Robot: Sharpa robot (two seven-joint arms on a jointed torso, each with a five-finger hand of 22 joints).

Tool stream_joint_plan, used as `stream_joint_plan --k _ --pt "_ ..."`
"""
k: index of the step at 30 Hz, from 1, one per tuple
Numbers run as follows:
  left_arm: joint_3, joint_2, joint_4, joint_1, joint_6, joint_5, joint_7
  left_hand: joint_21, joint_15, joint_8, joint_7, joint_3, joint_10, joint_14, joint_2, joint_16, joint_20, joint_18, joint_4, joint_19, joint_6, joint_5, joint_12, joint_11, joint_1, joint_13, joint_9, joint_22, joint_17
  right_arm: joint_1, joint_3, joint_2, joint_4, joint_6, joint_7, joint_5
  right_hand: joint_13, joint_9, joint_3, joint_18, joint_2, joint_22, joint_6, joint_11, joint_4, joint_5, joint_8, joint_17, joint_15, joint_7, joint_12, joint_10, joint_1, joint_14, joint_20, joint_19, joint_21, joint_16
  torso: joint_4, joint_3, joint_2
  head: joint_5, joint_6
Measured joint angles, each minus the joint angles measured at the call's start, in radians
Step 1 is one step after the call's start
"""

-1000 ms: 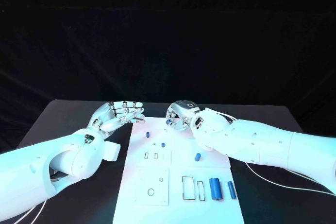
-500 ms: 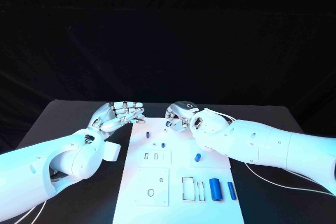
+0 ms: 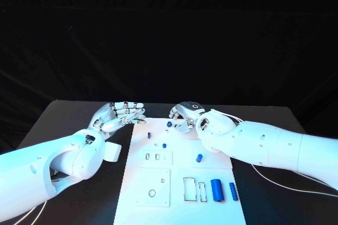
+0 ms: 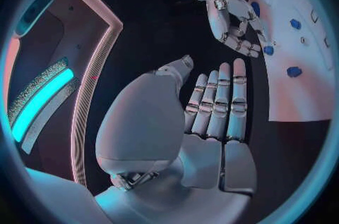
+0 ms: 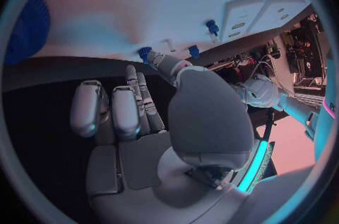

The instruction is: Assemble the parts on the task board

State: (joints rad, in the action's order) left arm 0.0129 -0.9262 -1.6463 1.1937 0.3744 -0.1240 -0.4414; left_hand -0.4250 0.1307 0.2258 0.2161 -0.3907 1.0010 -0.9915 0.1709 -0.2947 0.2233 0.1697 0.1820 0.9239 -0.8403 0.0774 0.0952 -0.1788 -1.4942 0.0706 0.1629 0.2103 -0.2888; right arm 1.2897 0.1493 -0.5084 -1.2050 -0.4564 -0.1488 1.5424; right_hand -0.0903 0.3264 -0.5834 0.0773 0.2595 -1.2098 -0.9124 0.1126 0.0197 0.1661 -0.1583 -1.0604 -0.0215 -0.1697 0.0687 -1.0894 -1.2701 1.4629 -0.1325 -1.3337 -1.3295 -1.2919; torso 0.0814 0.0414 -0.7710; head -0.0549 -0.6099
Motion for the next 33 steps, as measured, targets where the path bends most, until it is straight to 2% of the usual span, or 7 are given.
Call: stream_joint_plan --k 11,15,18,19,23,27,33 --pt "0.000 -0.004 0.005 0.000 -0.002 0.000 0.001 0.000 0.000 0.000 0.000 0.000 0.000 0.000 0.000 0.000 0.000 0.000 0.000 0.000 0.000 0.000 0.000 0.000 0.000 0.000 0.000 0.002 -0.002 0.016 -0.011 -0.199 -0.167 -0.015 -0.005 -0.060 -0.033 0.009 0.029 0.000 0.008 -0.094 -0.021 -0.019 0.020 0.014 0.000 -0.074 0.005 0.002 0.083 -0.130 0.008 0.005 0.014 -0.061 -0.059 -0.051 -0.0040 -0.0006 0.001 -0.010 0.006" --pt "0.000 -0.006 0.005 0.000 -0.003 0.000 0.001 0.000 0.000 0.000 0.000 0.000 0.000 0.000 0.000 0.000 0.000 0.000 0.000 0.000 0.000 0.000 0.000 0.000 0.000 0.000 0.000 0.002 -0.002 0.018 -0.013 -0.252 -0.194 -0.011 -0.006 -0.119 -0.120 0.012 0.122 -0.001 0.020 -0.098 -0.010 -0.037 0.022 0.046 0.004 -0.101 0.028 0.018 0.186 -0.216 -0.002 0.002 0.031 -0.078 -0.075 -0.074 -0.0085 -0.0030 0.001 -0.011 0.007" --pt "0.000 -0.006 0.006 0.000 -0.003 0.000 0.001 0.000 0.000 0.000 0.000 0.000 0.000 0.000 0.000 0.000 0.000 0.000 0.000 0.000 0.000 0.000 0.000 0.000 0.000 0.000 0.000 0.002 -0.002 0.019 -0.014 -0.274 -0.199 0.001 -0.007 -0.159 -0.413 0.033 0.290 -0.017 -0.016 -0.098 0.037 -0.059 0.050 0.074 -0.017 -0.158 0.033 0.026 0.468 -0.176 -0.056 0.004 0.040 -0.102 -0.100 -0.113 -0.0101 -0.0039 0.000 -0.010 0.008" --pt "0.000 -0.005 0.007 0.000 -0.004 0.000 0.001 0.000 0.000 0.000 0.000 0.000 0.000 0.000 0.000 0.000 0.000 0.000 0.000 0.000 0.000 0.000 0.000 0.000 0.000 0.000 0.000 0.002 -0.002 0.019 -0.014 -0.280 -0.197 0.008 -0.008 -0.173 -0.602 0.042 0.339 -0.017 -0.036 -0.098 0.049 -0.057 0.072 0.079 -0.032 -0.188 0.033 0.019 0.642 -0.151 -0.076 0.004 0.039 -0.112 -0.110 -0.132 -0.0100 -0.0042 0.000 -0.010 0.008" --pt "0.000 -0.005 0.008 0.000 -0.005 0.000 0.001 0.000 0.000 0.000 0.000 0.000 0.000 0.000 0.000 0.000 0.000 0.000 0.000 0.000 0.000 0.000 0.000 0.000 0.000 0.000 0.000 0.002 -0.002 0.019 -0.015 -0.287 -0.181 0.040 -0.013 -0.212 -1.078 0.060 0.429 -0.035 -0.050 -0.098 0.074 -0.039 0.148 0.088 -0.073 -0.246 0.028 0.012 1.133 -0.233 -0.119 0.003 0.027 -0.128 -0.153 -0.201 -0.0092 -0.0041 0.000 -0.012 0.008" --pt "0.000 -0.005 0.009 0.000 -0.005 0.000 0.002 0.000 0.000 0.000 0.000 0.000 0.000 0.000 0.000 0.000 0.000 0.000 0.000 0.000 0.000 0.000 0.000 0.000 0.000 0.000 0.000 0.002 -0.002 0.020 -0.015 -0.286 -0.161 0.071 -0.018 -0.239 -1.213 0.066 0.463 -0.035 -0.049 -0.098 0.086 -0.032 0.197 0.090 -0.095 -0.248 0.020 0.004 1.286 -0.301 -0.149 0.002 0.023 -0.131 -0.172 -0.231 -0.0089 -0.0041 -0.001 -0.013 0.007" --pt "0.000 -0.004 0.011 0.000 -0.006 0.000 0.002 0.000 0.000 0.000 0.000 0.000 0.000 0.000 0.000 0.000 0.000 0.000 0.000 0.000 0.000 0.000 0.000 0.000 0.000 0.000 0.000 0.002 -0.002 0.019 -0.015 -0.277 -0.136 0.101 -0.024 -0.262 -1.218 0.067 0.467 -0.044 -0.050 -0.098 0.089 -0.030 0.211 0.096 -0.101 -0.248 0.020 0.000 1.317 -0.314 -0.158 0.002 0.023 -0.131 -0.178 -0.235 -0.0085 -0.0039 -0.001 -0.012 0.006"
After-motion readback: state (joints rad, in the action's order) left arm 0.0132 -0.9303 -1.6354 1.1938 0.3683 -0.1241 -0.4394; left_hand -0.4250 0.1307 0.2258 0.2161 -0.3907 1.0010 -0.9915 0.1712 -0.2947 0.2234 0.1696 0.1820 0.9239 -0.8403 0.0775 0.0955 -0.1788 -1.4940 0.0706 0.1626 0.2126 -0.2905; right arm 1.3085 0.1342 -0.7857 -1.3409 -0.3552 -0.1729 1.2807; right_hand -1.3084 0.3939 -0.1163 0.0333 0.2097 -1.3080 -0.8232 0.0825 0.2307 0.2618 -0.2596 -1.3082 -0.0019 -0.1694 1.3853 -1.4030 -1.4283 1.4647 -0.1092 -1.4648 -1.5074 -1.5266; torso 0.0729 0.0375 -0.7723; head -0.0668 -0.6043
